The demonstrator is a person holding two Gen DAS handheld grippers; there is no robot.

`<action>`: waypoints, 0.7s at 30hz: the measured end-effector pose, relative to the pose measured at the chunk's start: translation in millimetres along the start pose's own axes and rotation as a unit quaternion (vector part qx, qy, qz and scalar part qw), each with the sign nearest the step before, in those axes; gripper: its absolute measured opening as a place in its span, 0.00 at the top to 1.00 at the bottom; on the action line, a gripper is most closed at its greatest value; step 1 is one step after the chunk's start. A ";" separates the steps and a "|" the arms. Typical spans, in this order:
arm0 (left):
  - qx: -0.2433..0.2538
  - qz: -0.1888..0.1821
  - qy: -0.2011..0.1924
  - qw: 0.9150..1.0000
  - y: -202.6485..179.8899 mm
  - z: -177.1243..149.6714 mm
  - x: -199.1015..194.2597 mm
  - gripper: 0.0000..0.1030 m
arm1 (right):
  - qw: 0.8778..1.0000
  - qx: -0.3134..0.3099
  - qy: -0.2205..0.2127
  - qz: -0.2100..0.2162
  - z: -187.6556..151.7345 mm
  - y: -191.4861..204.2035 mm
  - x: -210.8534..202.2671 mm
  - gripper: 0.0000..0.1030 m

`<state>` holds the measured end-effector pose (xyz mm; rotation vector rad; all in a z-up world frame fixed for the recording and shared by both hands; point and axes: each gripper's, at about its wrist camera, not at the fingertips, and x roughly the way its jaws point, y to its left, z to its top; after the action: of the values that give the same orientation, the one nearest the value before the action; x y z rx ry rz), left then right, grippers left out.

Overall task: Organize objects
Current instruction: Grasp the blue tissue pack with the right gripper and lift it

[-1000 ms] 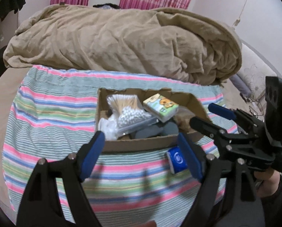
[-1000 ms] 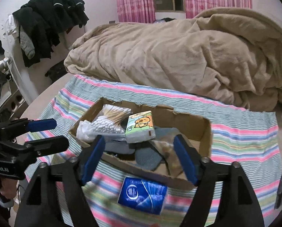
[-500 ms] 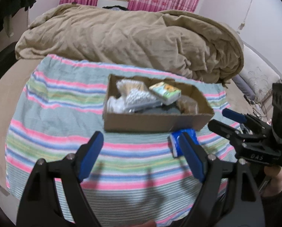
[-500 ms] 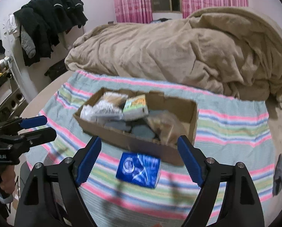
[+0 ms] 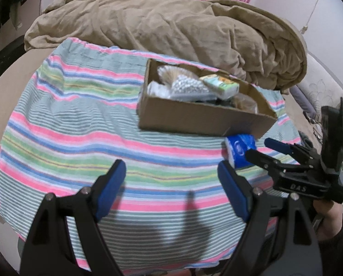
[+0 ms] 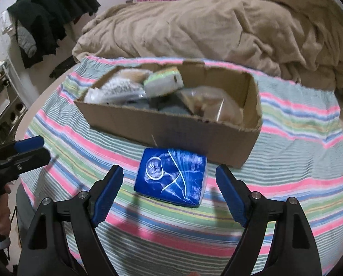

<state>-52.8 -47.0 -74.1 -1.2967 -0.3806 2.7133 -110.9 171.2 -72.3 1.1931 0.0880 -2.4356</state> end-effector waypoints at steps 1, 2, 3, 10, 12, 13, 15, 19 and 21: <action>0.000 0.002 0.000 1.000 1.3 -0.9 1.3 0.19 | 1.000 0.006 0.004 0.001 -1.9 -1.6 5.5 0.17; 0.000 0.004 0.001 1.000 2.6 -1.7 2.6 0.19 | 1.000 0.012 0.008 0.001 -3.0 -3.6 9.8 0.17; 0.000 0.005 0.002 1.000 4.3 -2.9 4.3 0.19 | 1.000 0.025 0.015 0.000 -4.6 -6.9 16.3 0.17; -0.005 0.005 0.019 1.000 13.1 -7.4 17.2 0.19 | 0.998 0.044 0.033 0.008 -8.3 -8.3 33.0 0.17; -0.006 0.006 0.021 1.000 14.6 -8.6 19.6 0.19 | 0.998 0.043 0.035 0.003 -8.4 -5.5 36.2 0.17; -0.007 0.007 0.024 1.000 15.8 -9.2 21.4 0.19 | 0.998 0.041 0.039 -0.003 -8.5 -4.0 38.3 0.17; -0.009 0.009 0.028 1.000 17.3 -10.4 23.5 0.19 | 0.998 0.037 0.041 -0.012 -7.7 -1.1 41.3 0.17; -0.011 0.012 0.033 0.999 17.9 -12.6 25.5 0.19 | 0.999 0.021 0.039 -0.029 -7.9 4.2 44.0 0.18; -0.011 0.012 0.032 0.999 16.9 -13.1 24.5 0.19 | 0.999 0.021 0.037 -0.026 -8.2 3.6 43.1 0.34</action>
<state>-57.9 -56.0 -105.0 -1.3991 -0.3915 2.6855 -126.8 155.0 -110.1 1.3146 0.0915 -2.4489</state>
